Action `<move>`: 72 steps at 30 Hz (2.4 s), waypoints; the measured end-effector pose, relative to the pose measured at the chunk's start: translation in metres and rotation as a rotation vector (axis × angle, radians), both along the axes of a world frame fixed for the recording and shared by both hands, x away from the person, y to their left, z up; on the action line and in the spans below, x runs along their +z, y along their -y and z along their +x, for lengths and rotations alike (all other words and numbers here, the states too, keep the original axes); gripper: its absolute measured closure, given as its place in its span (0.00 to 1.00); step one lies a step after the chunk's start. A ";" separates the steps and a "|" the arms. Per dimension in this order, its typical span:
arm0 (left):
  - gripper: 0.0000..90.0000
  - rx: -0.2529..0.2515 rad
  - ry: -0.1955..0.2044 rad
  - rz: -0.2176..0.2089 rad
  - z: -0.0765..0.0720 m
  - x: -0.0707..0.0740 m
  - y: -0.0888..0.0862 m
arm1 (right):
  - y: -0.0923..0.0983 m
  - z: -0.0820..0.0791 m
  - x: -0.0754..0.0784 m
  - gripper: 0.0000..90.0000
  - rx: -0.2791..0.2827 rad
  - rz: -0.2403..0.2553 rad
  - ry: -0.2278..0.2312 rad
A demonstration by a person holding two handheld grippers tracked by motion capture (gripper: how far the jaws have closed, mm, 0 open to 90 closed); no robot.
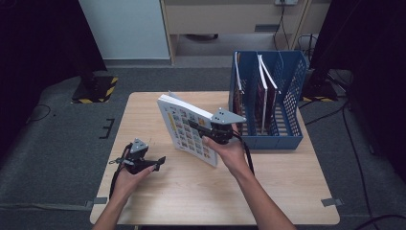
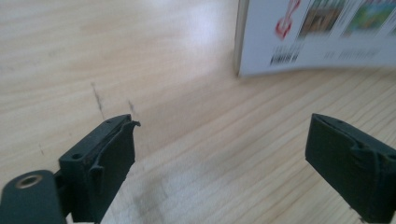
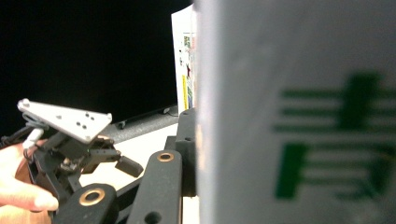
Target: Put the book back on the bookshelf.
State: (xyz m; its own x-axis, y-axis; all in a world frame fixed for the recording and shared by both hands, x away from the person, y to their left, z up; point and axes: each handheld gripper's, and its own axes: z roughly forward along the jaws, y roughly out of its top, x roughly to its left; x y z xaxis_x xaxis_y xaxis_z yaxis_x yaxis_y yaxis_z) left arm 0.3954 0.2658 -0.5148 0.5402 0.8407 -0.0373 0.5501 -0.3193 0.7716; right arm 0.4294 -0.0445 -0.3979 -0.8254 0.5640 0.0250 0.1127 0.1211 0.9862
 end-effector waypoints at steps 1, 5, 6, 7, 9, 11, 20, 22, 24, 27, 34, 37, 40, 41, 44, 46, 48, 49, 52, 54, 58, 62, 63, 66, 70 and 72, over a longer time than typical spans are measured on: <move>0.08 0.002 -0.009 0.008 0.000 -0.001 0.000 | 0.001 0.000 0.000 0.82 -0.004 0.003 0.001; 0.06 0.014 -0.023 0.032 0.002 -0.006 0.000 | 0.005 0.000 0.003 0.82 -0.009 0.006 0.005; 0.06 0.020 -0.031 0.039 0.002 -0.008 0.000 | 0.007 0.000 0.005 0.82 -0.012 0.009 0.007; 0.06 0.025 -0.038 0.044 0.003 -0.009 0.000 | 0.007 -0.001 0.006 0.82 -0.014 0.010 0.006; 0.06 0.031 -0.048 0.064 0.003 -0.012 0.000 | 0.008 -0.001 0.007 0.82 -0.014 0.011 0.010; 0.06 0.036 -0.054 0.065 0.004 -0.013 0.000 | 0.010 -0.003 0.009 0.82 -0.014 0.011 0.011; 0.06 0.048 -0.076 0.098 0.006 -0.020 0.000 | 0.020 -0.008 0.015 0.82 -0.017 0.014 0.022; 0.06 0.049 -0.075 0.096 0.006 -0.020 0.000 | 0.020 -0.008 0.015 0.82 -0.017 0.013 0.023; 0.05 0.049 -0.073 0.095 0.006 -0.020 0.000 | 0.022 -0.009 0.016 0.82 -0.016 0.013 0.025; 0.04 0.049 -0.072 0.094 0.006 -0.021 0.000 | 0.025 -0.010 0.017 0.82 -0.018 0.014 0.028; 0.03 0.046 -0.065 0.089 0.006 -0.022 0.000 | 0.032 -0.013 0.019 0.82 -0.020 0.015 0.029; 0.02 0.046 -0.065 0.089 0.006 -0.022 0.000 | 0.034 -0.014 0.020 0.82 -0.021 0.012 0.032; 0.02 0.045 -0.065 0.090 0.006 -0.022 0.000 | 0.036 -0.015 0.021 0.82 -0.020 0.011 0.036; 0.02 0.045 -0.065 0.090 0.006 -0.022 0.000 | 0.037 -0.015 0.021 0.82 -0.019 0.013 0.032; 0.02 0.044 -0.065 0.090 0.006 -0.022 0.000 | 0.039 -0.017 0.021 0.82 -0.021 0.010 0.031; 0.02 0.044 -0.065 0.090 0.006 -0.022 0.000 | 0.041 -0.018 0.020 0.82 -0.022 0.010 0.030; 0.02 0.044 -0.065 0.091 0.006 -0.022 0.000 | 0.043 -0.018 0.020 0.82 -0.023 0.011 0.029; 0.02 0.044 -0.066 0.091 0.006 -0.022 0.000 | 0.044 -0.018 0.020 0.82 -0.025 0.012 0.028; 0.01 0.043 -0.066 0.092 0.006 -0.022 0.000 | 0.047 -0.019 0.020 0.82 -0.028 0.012 0.030; 0.01 0.043 -0.066 0.092 0.006 -0.022 0.000 | 0.050 -0.020 0.021 0.82 -0.028 0.011 0.031; 0.01 0.043 -0.066 0.092 0.006 -0.022 0.000 | 0.055 -0.022 0.021 0.82 -0.031 0.009 0.030; 0.01 0.042 -0.067 0.092 0.006 -0.022 0.000 | 0.061 -0.024 0.021 0.82 -0.037 0.012 0.030; 0.01 0.042 -0.067 0.092 0.006 -0.022 0.000 | 0.061 -0.024 0.021 0.82 -0.037 0.012 0.030; 0.01 0.042 -0.067 0.093 0.006 -0.022 0.000 | 0.066 -0.026 0.020 0.82 -0.038 0.010 0.029; 0.01 0.042 -0.067 0.093 0.006 -0.022 0.001 | 0.073 -0.029 0.021 0.82 -0.043 0.010 0.029; 0.01 0.042 -0.067 0.092 0.006 -0.022 0.001 | 0.077 -0.030 0.020 0.82 -0.047 0.014 0.030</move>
State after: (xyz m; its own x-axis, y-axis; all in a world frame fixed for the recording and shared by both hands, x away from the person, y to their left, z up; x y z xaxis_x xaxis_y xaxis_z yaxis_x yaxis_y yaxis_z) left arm 0.4011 0.2652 -0.5370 0.5030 0.8642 0.0064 0.6142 -0.3627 0.7008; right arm 0.3993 -0.1210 -0.3775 -0.7986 0.6018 0.0092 0.0886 0.1025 0.9908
